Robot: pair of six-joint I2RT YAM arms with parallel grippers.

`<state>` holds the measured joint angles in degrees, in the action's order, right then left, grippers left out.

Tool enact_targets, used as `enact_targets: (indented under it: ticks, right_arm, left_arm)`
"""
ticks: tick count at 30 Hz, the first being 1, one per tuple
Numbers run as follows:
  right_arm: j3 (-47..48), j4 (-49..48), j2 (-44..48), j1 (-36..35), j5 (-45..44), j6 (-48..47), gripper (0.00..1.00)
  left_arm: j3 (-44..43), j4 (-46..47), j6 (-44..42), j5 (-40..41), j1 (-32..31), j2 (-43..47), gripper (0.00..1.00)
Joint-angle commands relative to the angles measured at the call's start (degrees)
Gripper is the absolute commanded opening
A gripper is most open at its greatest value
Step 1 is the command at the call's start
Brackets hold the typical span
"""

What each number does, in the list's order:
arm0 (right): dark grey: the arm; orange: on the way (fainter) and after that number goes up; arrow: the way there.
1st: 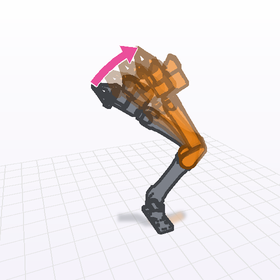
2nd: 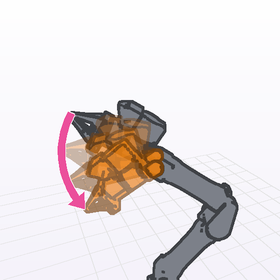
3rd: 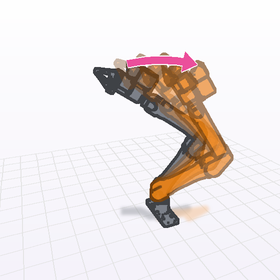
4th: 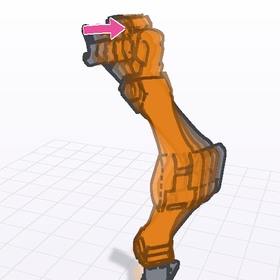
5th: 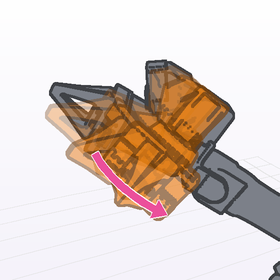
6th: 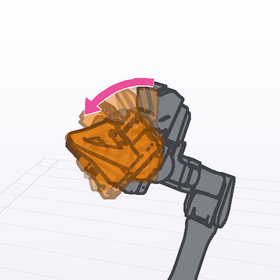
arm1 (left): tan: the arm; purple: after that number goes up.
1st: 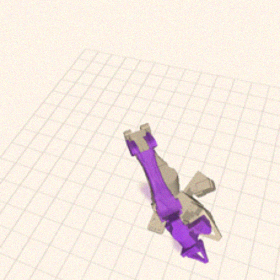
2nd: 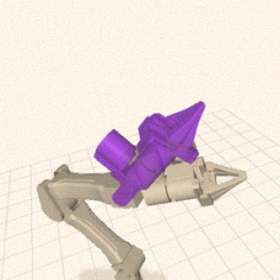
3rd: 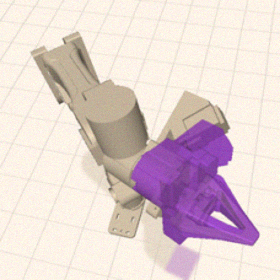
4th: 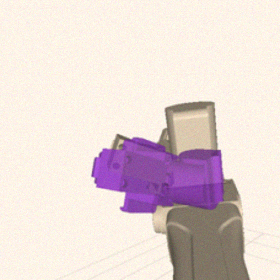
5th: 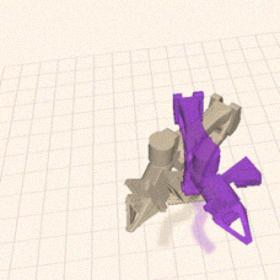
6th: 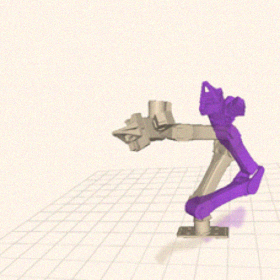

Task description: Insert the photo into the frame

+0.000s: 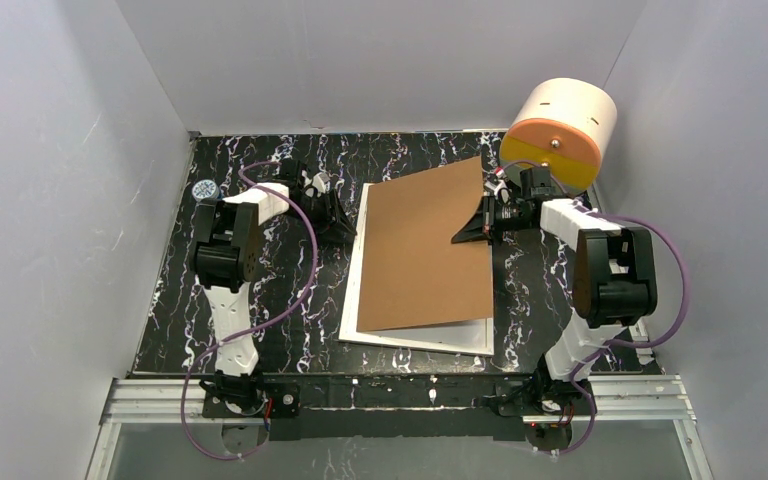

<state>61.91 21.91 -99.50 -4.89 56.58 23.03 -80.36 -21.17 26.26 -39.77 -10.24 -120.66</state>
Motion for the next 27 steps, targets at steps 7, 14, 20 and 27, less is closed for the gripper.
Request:
enact_targets:
  ticks: [7, 14, 20, 27]
  right_arm:
    - [-4.03, -4.9, -0.01, -0.12, 0.16, 2.99, 0.01]
    - [-6.76, -5.89, 1.26, -0.13, -0.74, 4.64, 0.01]
    - [-8.9, -8.37, 2.86, -0.12, -1.53, 6.9, 0.01]
    - [-10.29, -9.61, 3.3, -0.16, -2.24, 7.39, 0.01]
  left_arm:
    - [-0.62, -1.63, -0.68, 1.39, -1.18, -2.27, 0.45]
    - [-0.93, -1.42, -0.34, 2.29, -1.87, -2.64, 0.45]
    - [-1.12, -1.42, 0.11, 3.35, -1.84, -2.57, 0.44]
    - [-1.06, -1.33, 0.46, 4.43, -1.97, -2.9, 0.44]
